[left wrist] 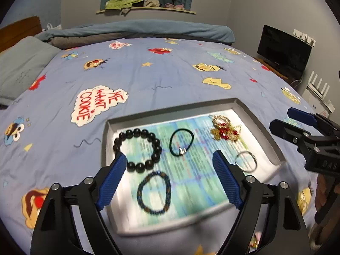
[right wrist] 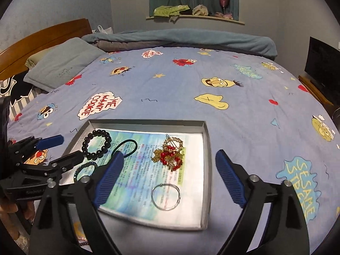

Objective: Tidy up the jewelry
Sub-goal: 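Withdraw both tools from the box back toward the remaining pile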

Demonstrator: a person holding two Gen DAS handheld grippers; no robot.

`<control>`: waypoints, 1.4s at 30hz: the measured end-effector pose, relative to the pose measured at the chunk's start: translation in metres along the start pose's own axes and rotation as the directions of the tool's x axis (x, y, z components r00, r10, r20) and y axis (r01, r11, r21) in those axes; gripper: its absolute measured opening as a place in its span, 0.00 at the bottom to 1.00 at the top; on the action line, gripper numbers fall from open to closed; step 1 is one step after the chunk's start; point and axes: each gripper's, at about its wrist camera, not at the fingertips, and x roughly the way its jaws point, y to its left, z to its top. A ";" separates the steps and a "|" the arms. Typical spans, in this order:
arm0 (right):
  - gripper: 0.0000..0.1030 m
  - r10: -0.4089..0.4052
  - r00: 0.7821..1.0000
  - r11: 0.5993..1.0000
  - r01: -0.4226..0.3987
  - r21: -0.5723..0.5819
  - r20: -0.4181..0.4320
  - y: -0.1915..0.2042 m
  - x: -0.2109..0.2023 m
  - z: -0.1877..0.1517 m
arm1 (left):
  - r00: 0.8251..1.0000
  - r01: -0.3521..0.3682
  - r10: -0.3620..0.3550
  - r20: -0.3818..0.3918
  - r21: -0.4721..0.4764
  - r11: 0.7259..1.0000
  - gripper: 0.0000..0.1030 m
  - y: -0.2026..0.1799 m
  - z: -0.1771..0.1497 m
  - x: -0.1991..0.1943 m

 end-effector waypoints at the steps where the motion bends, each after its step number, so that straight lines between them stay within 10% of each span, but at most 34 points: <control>1: 0.87 0.000 1.000 1.000 0.000 0.003 0.001 0.000 -0.003 -0.002 | 1.000 0.001 -0.001 0.003 0.000 1.000 0.84 0.000 -0.003 -0.003; 42: 0.94 0.081 0.996 0.992 -0.084 -0.090 -0.034 0.021 -0.051 -0.103 | 0.999 0.020 -0.015 -0.037 0.129 0.991 0.88 -0.017 -0.091 -0.061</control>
